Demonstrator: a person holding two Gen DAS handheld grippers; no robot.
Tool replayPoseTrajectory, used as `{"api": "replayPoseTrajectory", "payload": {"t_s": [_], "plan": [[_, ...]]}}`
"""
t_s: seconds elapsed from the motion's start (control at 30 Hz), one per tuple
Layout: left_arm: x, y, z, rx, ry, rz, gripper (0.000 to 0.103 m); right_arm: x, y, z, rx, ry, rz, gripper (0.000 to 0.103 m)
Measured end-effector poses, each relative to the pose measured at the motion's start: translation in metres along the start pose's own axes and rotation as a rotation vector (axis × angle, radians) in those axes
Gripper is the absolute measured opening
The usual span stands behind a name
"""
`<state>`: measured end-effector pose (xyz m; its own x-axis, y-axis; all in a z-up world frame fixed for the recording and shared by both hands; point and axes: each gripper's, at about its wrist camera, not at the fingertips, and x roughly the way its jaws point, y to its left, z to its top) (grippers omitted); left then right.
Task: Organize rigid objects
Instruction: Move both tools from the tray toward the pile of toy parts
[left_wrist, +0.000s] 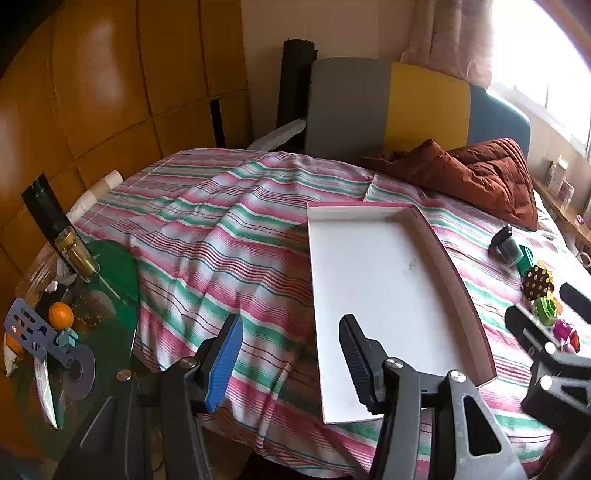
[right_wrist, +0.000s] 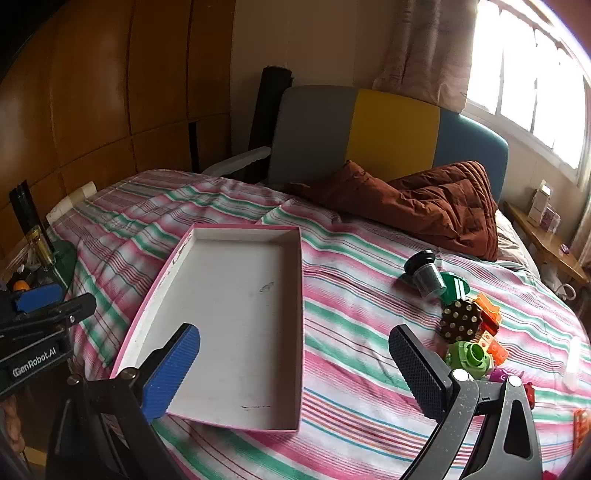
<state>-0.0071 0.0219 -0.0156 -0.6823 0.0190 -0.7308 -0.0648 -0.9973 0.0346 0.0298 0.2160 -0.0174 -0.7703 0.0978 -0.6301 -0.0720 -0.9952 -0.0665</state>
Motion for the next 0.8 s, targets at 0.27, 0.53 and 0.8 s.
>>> {"api": "replayPoseTrajectory", "payload": {"t_s": [0.27,0.53,0.8], "plan": [[0.0,-0.009,0.0,0.036,-0.007,-0.034,0.055,-0.001,-0.023,0.008,0.022,-0.006,0.012,0.103],[0.005,-0.016,-0.002,0.046,0.009,-0.169,0.055,0.0,-0.07,0.016,0.048,0.002,-0.027,0.103],[0.007,-0.03,-0.005,0.076,0.027,-0.218,0.055,0.001,-0.156,0.012,0.169,0.027,-0.082,0.103]]}}
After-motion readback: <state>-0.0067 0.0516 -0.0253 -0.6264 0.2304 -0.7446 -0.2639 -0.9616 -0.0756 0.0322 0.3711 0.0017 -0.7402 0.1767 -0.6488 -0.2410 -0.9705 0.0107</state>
